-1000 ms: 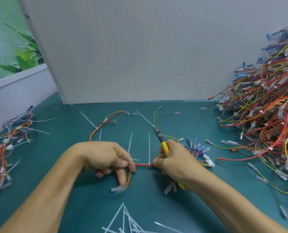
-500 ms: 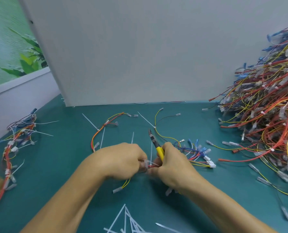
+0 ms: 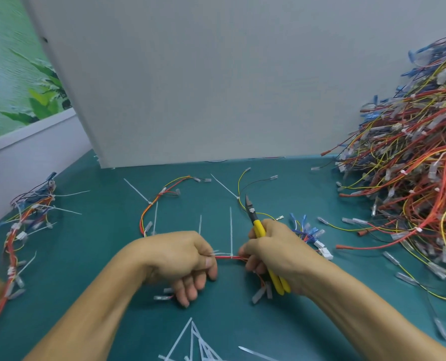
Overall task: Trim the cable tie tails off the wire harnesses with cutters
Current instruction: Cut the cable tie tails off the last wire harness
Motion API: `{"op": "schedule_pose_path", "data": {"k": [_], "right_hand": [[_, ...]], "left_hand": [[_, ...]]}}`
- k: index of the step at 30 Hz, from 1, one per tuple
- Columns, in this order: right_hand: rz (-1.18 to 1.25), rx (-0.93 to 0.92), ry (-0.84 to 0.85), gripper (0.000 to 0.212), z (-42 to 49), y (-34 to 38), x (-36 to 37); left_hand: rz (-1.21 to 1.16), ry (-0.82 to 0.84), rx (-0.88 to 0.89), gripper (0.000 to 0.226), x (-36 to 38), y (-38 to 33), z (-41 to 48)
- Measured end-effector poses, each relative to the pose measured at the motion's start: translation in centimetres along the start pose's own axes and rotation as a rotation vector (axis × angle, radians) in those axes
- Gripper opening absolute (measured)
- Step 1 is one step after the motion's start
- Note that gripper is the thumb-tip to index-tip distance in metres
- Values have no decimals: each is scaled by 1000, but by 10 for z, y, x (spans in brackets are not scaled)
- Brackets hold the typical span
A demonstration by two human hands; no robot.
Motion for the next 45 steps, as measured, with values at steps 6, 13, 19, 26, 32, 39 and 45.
{"op": "schedule_pose_path", "data": {"k": [6,13,19,26,32,39,45], "right_hand": [[19,7,-2,13,-1,0,-1],[41,9,20,14,-4,1,-1],[59,15,34,15,-7,3,-2],[112,-9,43,13,-12,7,-2],[-58,-183,-41,23,-28,36,-42],[-1246,-200,-112,6,-40,40,-49],[-1376,-302,-91,19,-31,29,-24]], "left_hand": [[-476,-337,178,30,7,-22,17],[-57,-976,492,12,-13,-36,14],[26,-748,351,46,-20,-19,29],[-69,-564,389,12,-17,-4,34],[-152,-495,469,19,-13,-1,34],[-143,-479,500,19,-13,-1,33],[-201,-464,542,20,-14,1,33]]}}
Point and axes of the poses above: each hand's wrist, its own z-axis towards the middle knuckle, its own x-axis out of the palm, y = z × x, the point moved 5 cm from there along z, towards the middle knuckle, and after that the axes turned 8 degrees about y, right-handed, at the moved point
